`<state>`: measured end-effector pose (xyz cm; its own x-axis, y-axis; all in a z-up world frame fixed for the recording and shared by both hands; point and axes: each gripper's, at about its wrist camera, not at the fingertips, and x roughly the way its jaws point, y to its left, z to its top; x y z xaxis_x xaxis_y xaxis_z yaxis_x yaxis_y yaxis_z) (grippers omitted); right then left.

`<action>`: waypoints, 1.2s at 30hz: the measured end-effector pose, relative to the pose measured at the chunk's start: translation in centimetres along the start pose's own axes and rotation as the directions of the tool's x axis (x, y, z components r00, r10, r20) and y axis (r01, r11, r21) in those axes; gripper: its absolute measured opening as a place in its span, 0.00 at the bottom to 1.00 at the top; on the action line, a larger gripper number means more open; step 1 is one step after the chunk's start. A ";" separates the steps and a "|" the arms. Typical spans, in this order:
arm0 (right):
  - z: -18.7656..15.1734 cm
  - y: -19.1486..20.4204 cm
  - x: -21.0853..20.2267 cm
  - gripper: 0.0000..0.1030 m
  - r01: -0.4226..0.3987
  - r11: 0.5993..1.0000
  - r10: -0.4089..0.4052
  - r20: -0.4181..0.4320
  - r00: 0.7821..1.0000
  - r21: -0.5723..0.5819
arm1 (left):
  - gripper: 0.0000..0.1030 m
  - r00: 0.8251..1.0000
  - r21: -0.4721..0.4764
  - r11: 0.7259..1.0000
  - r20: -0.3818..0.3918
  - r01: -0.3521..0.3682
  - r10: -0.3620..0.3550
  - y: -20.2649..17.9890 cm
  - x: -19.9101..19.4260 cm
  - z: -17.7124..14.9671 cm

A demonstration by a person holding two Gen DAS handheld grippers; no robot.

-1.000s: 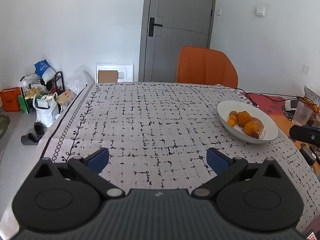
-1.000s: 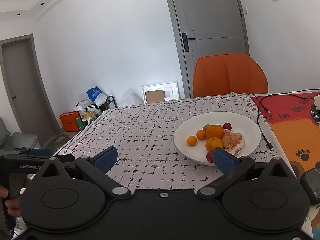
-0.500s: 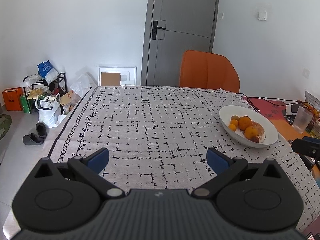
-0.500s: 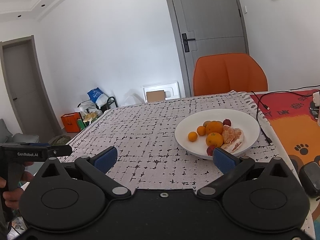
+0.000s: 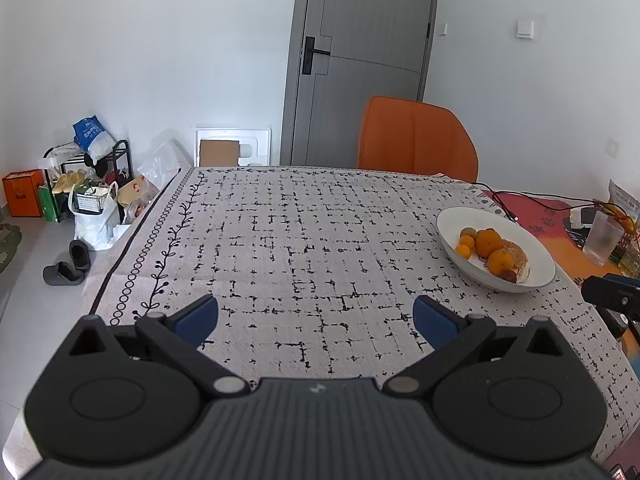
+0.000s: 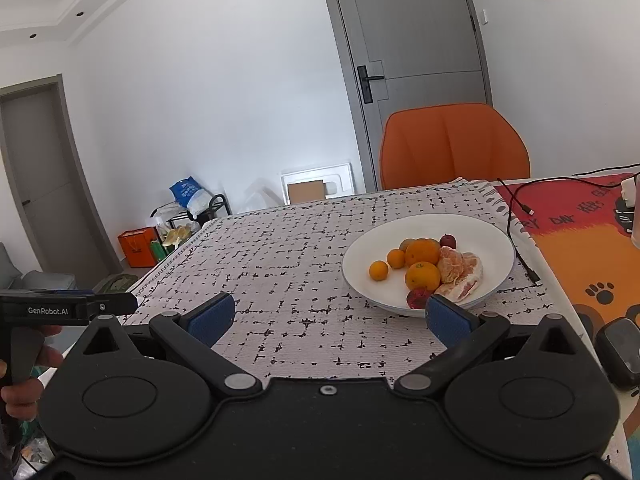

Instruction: Organize fruits

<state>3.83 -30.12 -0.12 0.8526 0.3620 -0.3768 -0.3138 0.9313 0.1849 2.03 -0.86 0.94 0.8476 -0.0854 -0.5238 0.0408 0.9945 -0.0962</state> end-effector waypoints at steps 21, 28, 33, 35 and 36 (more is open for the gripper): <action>0.0 0.0 -0.1 1.00 0.005 1.000 -0.005 0.003 1.000 0.003 | 1.00 1.000 0.003 1.000 -0.001 0.001 -0.001 0.2 -0.1 0.0; 0.0 0.0 -0.1 1.00 0.006 1.000 -0.006 0.002 1.000 0.000 | 1.00 1.000 0.000 1.000 -0.001 0.003 -0.003 0.3 -0.2 0.1; 0.1 0.0 -0.1 1.00 0.005 1.000 -0.005 0.002 1.000 0.000 | 1.00 1.000 0.005 1.000 0.003 0.002 -0.002 0.3 -0.3 0.1; 0.1 0.0 -0.1 1.00 0.005 1.000 -0.005 0.003 1.000 -0.002 | 1.00 1.000 0.002 1.000 0.002 0.005 -0.005 0.3 -0.3 0.1; 0.1 0.1 -0.1 1.00 0.005 1.000 -0.005 0.003 1.000 -0.003 | 1.00 1.000 0.002 1.000 0.002 0.005 -0.005 0.4 -0.3 0.1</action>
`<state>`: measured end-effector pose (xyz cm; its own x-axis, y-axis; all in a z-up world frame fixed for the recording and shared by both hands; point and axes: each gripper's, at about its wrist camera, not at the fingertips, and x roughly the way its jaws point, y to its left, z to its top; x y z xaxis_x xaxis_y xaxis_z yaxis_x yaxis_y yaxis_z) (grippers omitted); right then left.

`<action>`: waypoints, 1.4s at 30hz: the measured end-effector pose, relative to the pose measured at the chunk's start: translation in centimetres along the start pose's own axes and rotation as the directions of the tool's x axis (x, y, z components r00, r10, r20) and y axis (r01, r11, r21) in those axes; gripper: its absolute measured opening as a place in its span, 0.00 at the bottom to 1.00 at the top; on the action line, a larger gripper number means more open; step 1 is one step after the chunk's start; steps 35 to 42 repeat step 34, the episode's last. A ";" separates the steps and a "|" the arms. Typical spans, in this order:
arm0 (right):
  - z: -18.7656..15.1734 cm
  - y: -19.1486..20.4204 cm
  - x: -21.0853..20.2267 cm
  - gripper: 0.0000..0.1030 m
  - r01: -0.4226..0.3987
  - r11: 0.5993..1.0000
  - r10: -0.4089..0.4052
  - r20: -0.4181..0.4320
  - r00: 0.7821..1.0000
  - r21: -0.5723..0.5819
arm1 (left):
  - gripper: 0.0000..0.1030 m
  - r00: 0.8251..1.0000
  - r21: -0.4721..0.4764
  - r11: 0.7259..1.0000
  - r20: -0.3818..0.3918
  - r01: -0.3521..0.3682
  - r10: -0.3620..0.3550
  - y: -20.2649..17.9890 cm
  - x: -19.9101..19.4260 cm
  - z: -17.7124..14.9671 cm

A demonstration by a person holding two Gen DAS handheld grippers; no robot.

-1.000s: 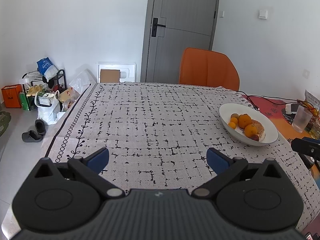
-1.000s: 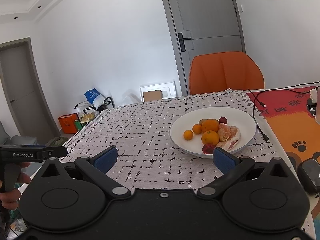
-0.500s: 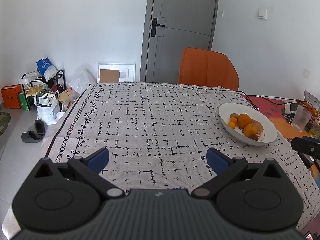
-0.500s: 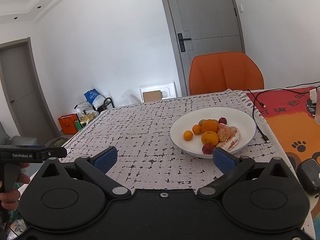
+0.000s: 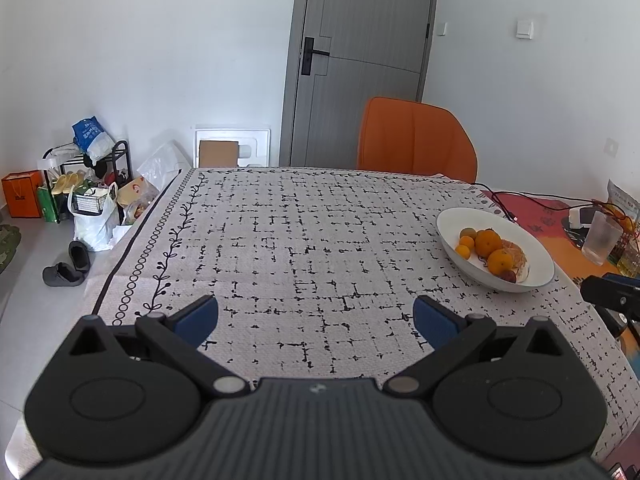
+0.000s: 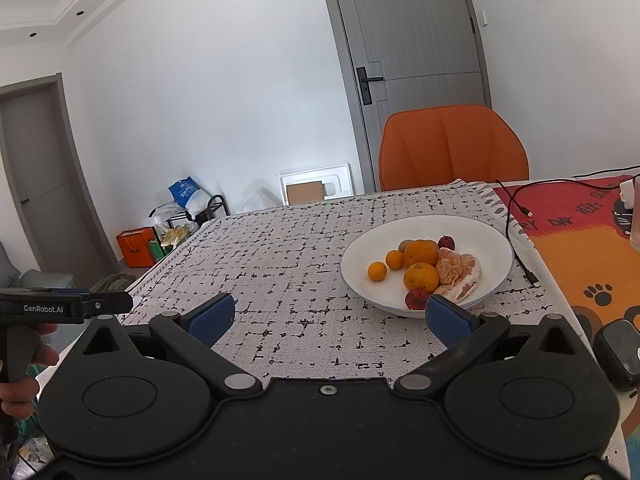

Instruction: Organize fruits

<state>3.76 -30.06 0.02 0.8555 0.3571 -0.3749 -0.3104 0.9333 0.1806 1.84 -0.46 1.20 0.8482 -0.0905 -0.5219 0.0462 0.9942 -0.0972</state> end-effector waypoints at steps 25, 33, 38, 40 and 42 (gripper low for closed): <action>0.0 -0.1 0.1 1.00 -0.001 1.000 0.001 -0.005 1.000 0.002 | 1.00 1.000 -0.001 1.000 -0.001 0.003 -0.003 0.0 -0.1 -0.1; -0.1 0.0 0.2 1.00 0.000 1.000 0.000 -0.008 1.000 0.001 | 1.00 1.000 0.010 1.000 0.012 0.008 -0.008 -0.1 -0.4 -0.1; -0.1 -0.1 0.2 1.00 -0.002 1.000 0.002 -0.008 1.000 0.003 | 1.00 1.000 0.014 1.000 0.015 0.011 -0.011 -0.2 -0.5 0.0; -0.1 -0.1 0.2 1.00 -0.002 1.000 0.002 -0.008 1.000 0.003 | 1.00 1.000 0.014 1.000 0.015 0.011 -0.011 -0.2 -0.5 0.0; -0.1 -0.1 0.2 1.00 -0.002 1.000 0.002 -0.008 1.000 0.003 | 1.00 1.000 0.014 1.000 0.015 0.011 -0.011 -0.2 -0.5 0.0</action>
